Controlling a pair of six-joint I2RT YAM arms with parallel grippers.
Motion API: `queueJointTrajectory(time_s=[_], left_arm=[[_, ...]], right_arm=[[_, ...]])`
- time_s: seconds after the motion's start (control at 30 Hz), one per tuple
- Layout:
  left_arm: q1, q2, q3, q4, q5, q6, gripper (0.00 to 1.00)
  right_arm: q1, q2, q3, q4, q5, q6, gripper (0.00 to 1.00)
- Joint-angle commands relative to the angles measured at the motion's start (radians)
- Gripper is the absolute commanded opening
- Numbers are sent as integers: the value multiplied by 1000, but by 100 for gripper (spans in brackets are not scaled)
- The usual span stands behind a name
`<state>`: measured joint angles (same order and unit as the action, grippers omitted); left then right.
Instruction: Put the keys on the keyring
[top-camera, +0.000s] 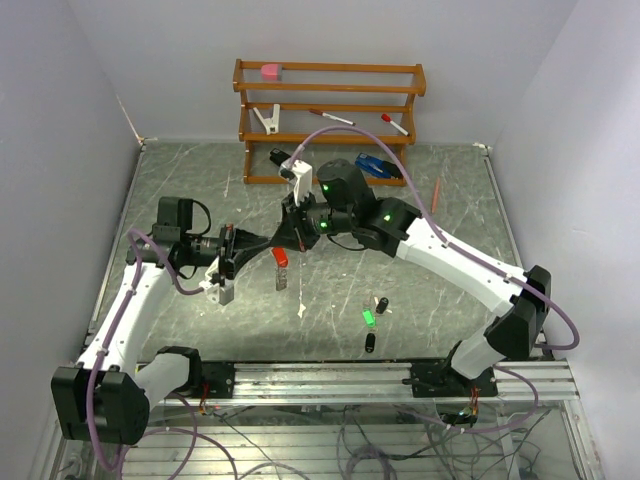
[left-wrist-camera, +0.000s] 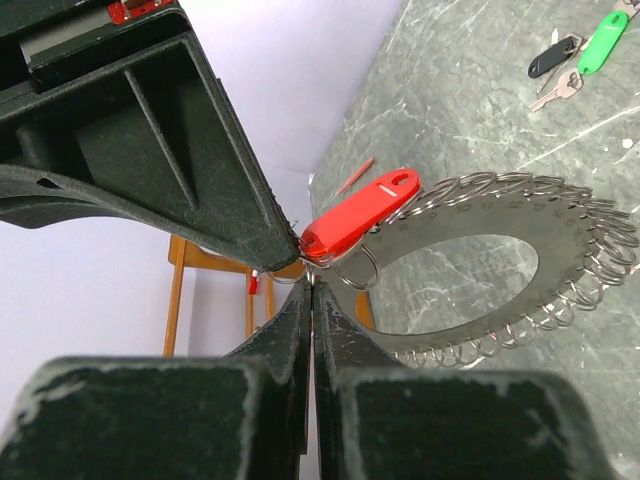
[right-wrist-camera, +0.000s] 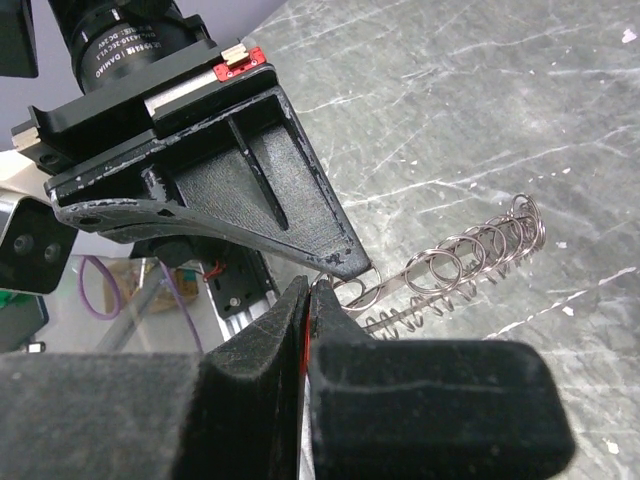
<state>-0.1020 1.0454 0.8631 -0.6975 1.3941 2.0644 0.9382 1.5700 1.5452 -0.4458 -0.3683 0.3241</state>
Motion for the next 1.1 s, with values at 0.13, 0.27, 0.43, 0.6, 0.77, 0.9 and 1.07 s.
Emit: queueJointTrajectory(time_s=[0.13,0.27,0.43,0.6,0.77,0.9,1.07], left_arm=[[17,19,-22,25,70,596,7],[26,28,-21,18,93,589,7],[40,44,-11,-43,140,636,7],[47,53,-3,-82,181,643,7],[48,54,-9,-120,190,643,7],[48,51,-21,-130,192,643,7],[48,51,-15,-126,192,644,7]], right_arm=[[25,12,79,72,-47,108,4],[32,18,83,68,-52,141,8],[36,20,100,47,-56,165,14],[36,5,112,24,-37,160,17],[29,-18,115,36,-49,152,18],[-35,-116,52,46,-11,123,20],[-59,-148,-14,-32,-24,47,18]])
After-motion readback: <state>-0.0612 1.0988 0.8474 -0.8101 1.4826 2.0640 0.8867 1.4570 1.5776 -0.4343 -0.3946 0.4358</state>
